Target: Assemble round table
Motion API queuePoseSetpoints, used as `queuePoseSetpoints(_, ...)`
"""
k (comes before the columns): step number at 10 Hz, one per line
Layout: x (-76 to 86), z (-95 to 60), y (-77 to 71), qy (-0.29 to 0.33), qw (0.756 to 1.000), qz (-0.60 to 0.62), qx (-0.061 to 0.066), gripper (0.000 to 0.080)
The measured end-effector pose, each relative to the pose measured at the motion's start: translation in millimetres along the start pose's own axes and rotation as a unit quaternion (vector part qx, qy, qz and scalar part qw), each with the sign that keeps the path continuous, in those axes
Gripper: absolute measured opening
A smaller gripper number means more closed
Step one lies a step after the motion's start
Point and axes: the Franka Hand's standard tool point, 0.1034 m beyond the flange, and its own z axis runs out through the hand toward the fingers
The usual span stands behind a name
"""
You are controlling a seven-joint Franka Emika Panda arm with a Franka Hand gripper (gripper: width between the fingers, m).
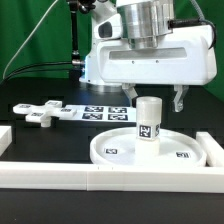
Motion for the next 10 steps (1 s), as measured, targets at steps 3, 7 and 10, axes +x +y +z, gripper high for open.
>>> queuePoseSetpoints(3, 2.2, -2.0, -0.7, 0.005, 0.984, -0.177, -0.019, 0.0649)
queuePoseSetpoints(7, 6.5, -0.7, 8.0, 0.001, 0.949, -0.315, -0.018, 0.0649)
queuePoseSetpoints(10, 5.5, -1.4, 3.7, -0.001, 0.905, -0.424, -0.030, 0.0649)
